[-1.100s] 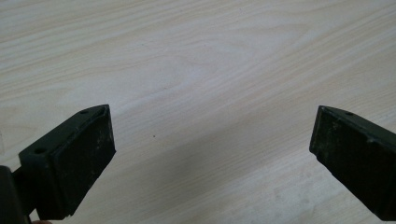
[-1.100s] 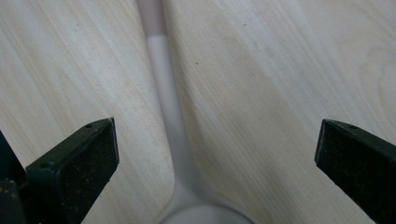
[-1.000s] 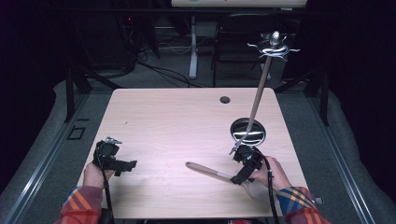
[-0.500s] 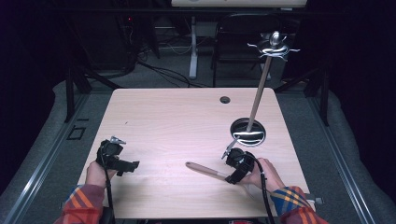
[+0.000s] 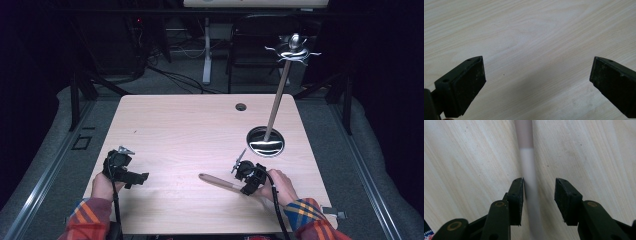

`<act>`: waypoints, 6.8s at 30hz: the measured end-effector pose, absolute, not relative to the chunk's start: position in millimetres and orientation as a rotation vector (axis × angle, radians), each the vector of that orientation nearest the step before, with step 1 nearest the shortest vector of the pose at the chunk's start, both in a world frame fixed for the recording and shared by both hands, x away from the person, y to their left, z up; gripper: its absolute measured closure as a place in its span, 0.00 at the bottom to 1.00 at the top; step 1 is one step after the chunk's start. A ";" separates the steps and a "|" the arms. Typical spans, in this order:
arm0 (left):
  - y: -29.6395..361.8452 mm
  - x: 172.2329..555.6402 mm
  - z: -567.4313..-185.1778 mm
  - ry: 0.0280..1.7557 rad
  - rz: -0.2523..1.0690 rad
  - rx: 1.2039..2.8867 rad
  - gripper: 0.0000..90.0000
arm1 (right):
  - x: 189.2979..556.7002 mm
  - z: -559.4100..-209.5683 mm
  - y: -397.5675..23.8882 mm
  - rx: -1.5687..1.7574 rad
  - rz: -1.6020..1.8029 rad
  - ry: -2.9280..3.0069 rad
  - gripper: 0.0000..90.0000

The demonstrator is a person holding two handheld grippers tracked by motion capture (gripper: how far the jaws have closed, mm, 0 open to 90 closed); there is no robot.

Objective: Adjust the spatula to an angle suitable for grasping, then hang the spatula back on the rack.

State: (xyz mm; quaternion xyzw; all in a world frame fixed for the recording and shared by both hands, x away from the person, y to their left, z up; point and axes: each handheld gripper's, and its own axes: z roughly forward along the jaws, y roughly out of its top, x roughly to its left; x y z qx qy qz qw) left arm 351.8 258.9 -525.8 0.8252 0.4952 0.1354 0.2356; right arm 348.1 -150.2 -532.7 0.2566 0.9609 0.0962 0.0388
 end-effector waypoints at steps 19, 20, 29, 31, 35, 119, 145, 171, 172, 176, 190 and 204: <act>257.9 352.1 -525.3 1.343 0.385 2.280 0.00 | 346.4 -540.6 -143.3 0.744 0.271 2.991 0.80; 257.7 352.2 -525.0 1.341 0.386 2.283 0.00 | 346.2 -541.5 -143.3 0.746 0.266 2.992 0.80; 254.9 354.1 -524.7 1.327 0.382 2.290 0.00 | 344.3 -541.3 -144.5 0.732 0.274 2.970 0.85; 255.2 354.0 -524.5 1.327 0.381 2.290 0.00 | 343.7 -541.1 -144.2 0.732 0.276 2.966 0.85; 255.7 353.8 -524.3 1.328 0.384 2.287 0.00 | 343.8 -539.7 -144.9 0.732 0.263 2.953 0.86; 254.5 350.4 -524.3 1.302 0.361 2.288 0.00 | 381.3 -531.7 -202.0 1.274 0.250 2.678 0.40; 252.0 348.6 -522.6 1.281 0.376 2.310 0.01 | 400.9 -534.9 -202.9 1.266 0.284 2.735 0.62; 248.0 347.6 -520.3 1.250 0.391 2.329 0.02 | 400.9 -540.0 -198.4 1.208 0.264 2.745 0.84; 248.0 347.6 -520.2 1.249 0.394 2.328 0.02 | 401.1 -537.4 -198.9 1.203 0.252 2.746 0.85; 248.5 347.0 -520.9 1.254 0.406 2.325 0.02 | 400.0 -535.9 -199.3 1.227 0.319 2.714 0.86; 246.2 348.8 -519.3 1.231 0.401 2.338 0.02 | 399.9 -515.6 -213.3 1.304 0.436 2.648 0.86; 242.9 349.6 -518.6 1.198 0.399 2.340 0.02 | 394.2 -500.6 -224.7 1.332 0.487 2.588 0.86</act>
